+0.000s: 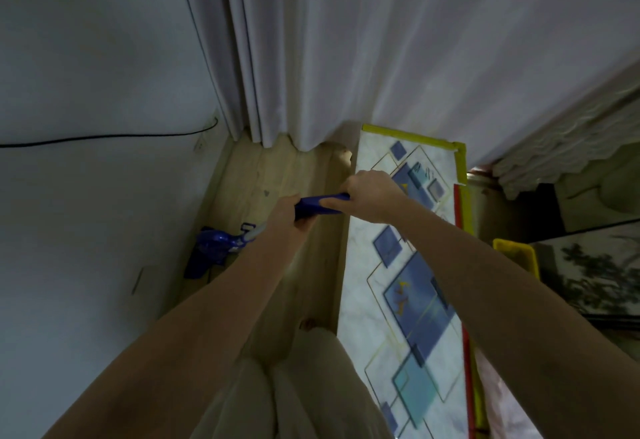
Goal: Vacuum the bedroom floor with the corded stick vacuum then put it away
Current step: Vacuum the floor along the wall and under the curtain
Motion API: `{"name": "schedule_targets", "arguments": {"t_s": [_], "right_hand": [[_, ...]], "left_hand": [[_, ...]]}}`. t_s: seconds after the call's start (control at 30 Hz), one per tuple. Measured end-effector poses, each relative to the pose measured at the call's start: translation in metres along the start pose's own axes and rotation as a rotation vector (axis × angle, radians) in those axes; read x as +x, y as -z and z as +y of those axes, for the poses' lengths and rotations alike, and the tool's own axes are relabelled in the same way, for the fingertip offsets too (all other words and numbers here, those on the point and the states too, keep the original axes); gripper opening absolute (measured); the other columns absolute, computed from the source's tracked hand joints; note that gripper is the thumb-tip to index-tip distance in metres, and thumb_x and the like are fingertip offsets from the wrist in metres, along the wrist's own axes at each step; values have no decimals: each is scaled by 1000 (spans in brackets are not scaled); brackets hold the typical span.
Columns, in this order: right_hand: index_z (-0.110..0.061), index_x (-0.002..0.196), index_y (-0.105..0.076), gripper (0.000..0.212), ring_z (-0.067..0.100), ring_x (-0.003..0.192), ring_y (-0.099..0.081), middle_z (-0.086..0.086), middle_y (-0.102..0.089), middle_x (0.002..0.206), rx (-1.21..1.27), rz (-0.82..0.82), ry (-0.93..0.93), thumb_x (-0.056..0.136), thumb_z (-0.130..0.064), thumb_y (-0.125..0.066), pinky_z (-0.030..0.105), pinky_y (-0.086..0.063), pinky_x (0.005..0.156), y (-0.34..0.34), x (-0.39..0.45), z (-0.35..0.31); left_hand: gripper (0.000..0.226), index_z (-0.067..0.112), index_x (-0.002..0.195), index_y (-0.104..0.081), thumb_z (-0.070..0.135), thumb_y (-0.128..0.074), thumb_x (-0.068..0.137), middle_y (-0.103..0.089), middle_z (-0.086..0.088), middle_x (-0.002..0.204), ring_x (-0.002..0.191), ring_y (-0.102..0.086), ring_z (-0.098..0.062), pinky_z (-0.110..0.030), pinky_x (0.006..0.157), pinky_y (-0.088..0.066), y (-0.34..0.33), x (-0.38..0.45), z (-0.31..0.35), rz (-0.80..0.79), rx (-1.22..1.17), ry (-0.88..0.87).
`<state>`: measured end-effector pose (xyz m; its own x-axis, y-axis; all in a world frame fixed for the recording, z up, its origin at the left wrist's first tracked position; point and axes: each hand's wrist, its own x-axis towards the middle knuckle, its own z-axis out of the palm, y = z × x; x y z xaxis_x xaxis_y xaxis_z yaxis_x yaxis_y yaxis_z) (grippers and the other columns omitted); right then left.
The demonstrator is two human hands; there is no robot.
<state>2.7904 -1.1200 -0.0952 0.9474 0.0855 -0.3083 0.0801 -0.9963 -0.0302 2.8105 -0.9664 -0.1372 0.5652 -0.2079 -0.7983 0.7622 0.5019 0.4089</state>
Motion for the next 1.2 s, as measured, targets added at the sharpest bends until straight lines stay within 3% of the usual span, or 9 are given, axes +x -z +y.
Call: {"name": "schedule_targets", "arguments": {"t_s": [0.1, 0.17, 0.3, 0.57, 0.7, 0.83, 0.93, 1.03, 1.2], "right_hand": [[-10, 79, -68, 72, 16, 53, -47, 0, -48, 56, -22, -9, -3, 91, -71, -31, 28, -34, 51, 0, -11, 6], [-11, 79, -69, 72, 16, 54, -48, 1, -50, 57, -42, -7, -5, 91, -71, -31, 28, -34, 51, 6, -17, 12], [-10, 77, -68, 71, 16, 54, -48, 2, -52, 59, -71, -7, -25, 90, -70, -32, 29, -32, 51, 22, -29, 18], [-10, 73, -65, 69, 14, 53, -44, 0, -48, 56, -63, 7, -38, 90, -70, -37, 27, -30, 50, 28, -34, -15], [-10, 68, -59, 70, 14, 52, -43, 0, -46, 56, -13, -18, -69, 89, -72, -35, 27, -30, 50, 14, -35, -45], [-8, 79, -68, 73, 17, 59, -51, 1, -52, 60, 38, -19, -77, 88, -73, -34, 28, -34, 52, 1, -37, -72], [-8, 77, -66, 71, 18, 60, -50, 0, -49, 59, 46, -23, -76, 88, -72, -36, 28, -34, 52, 9, -37, -83], [-9, 74, -64, 69, 18, 58, -49, 2, -49, 59, 56, -27, -64, 89, -70, -38, 29, -36, 54, 16, -36, -92], [-11, 70, -60, 64, 16, 56, -47, 0, -47, 58, 7, -40, -34, 90, -68, -40, 27, -33, 52, 36, -41, -98]], "left_hand": [[9, 2, 99, -53, 2, -44, 96, -53, -10, 88, 80, -55, -20, -32, 76, -50, -3, -8, -8, -44, 67, 19], [28, 3, 123, -48, 3, -48, 95, -55, -13, 95, 85, -57, -23, -34, 72, -52, -4, -14, -13, -66, 7, 55], [40, 2, 135, -42, 6, -48, 96, -55, -15, 93, 82, -57, -24, -33, 65, -50, -14, -29, -17, -118, 15, 99], [30, 2, 123, -45, 1, -47, 92, -55, -16, 90, 79, -59, -25, -32, 65, -53, 11, -39, -7, -102, -4, 78], [25, 4, 117, -46, 1, -47, 92, -55, -16, 95, 83, -57, -25, -33, 77, -53, 36, -41, 0, -49, -33, 62], [12, 2, 105, -51, 4, -46, 94, -54, -16, 95, 80, -55, -22, -32, 65, -50, 60, -43, 6, -29, -67, 44], [18, 2, 111, -49, 4, -45, 94, -54, -15, 92, 81, -56, -22, -32, 66, -51, 67, -48, 13, -47, -55, 35], [6, 4, 93, -50, 2, -44, 95, -53, -14, 88, 77, -54, -23, -32, 68, -49, 71, -55, 21, -42, -58, 57], [13, 2, 109, -46, 4, -44, 97, -54, -17, 90, 78, -56, -26, -37, 75, -52, 71, -72, 24, -54, -37, 75]]}}
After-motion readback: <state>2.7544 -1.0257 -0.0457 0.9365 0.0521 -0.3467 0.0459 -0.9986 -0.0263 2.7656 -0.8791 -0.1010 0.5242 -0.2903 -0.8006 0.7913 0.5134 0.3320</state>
